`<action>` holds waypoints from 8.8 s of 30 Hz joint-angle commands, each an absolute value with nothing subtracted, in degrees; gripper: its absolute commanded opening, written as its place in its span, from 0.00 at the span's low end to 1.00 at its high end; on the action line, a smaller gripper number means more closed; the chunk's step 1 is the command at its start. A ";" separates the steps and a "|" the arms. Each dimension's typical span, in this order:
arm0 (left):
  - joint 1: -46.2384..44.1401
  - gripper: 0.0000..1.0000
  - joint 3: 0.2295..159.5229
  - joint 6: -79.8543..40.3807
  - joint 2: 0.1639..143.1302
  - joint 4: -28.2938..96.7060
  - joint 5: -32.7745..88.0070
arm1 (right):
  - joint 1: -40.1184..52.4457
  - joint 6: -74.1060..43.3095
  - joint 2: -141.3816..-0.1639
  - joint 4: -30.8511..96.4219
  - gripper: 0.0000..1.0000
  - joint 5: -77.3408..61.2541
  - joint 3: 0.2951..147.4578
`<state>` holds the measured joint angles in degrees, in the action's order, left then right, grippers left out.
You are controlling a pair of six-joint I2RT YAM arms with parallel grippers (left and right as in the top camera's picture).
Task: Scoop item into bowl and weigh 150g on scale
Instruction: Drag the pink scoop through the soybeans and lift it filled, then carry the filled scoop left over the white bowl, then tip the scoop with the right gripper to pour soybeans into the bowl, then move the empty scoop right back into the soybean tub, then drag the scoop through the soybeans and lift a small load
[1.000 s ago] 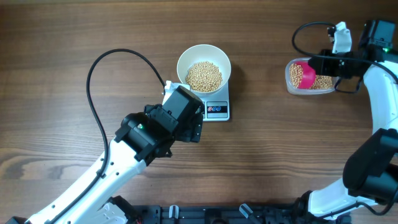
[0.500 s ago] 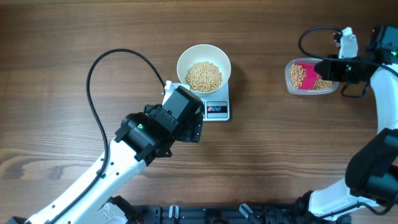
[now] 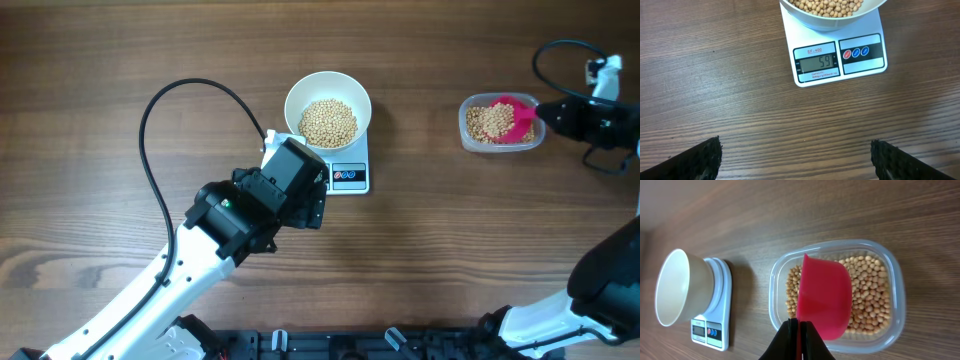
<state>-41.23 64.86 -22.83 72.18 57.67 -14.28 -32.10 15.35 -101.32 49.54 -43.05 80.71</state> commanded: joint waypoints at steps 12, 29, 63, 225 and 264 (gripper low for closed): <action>-41.04 1.00 64.62 -22.94 72.12 57.69 -14.41 | -36.40 7.66 -102.24 43.99 0.04 -69.80 80.23; -41.04 1.00 64.60 -22.94 72.12 57.69 -14.41 | -2.00 -21.87 -102.24 4.36 0.04 -66.65 80.25; -41.04 1.00 64.62 -22.94 72.12 57.69 -14.41 | 10.13 25.52 -102.24 12.45 0.04 -53.78 80.25; -41.04 1.00 64.62 -22.94 72.12 57.69 -14.41 | 9.78 11.25 -102.56 40.38 0.04 39.44 81.23; -41.04 1.00 64.62 -22.94 72.12 57.69 -14.41 | 8.97 9.85 -102.48 32.36 0.04 20.84 74.78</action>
<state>-41.23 64.86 -22.83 72.20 57.69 -14.28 8.95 11.20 -101.49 32.91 24.75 72.79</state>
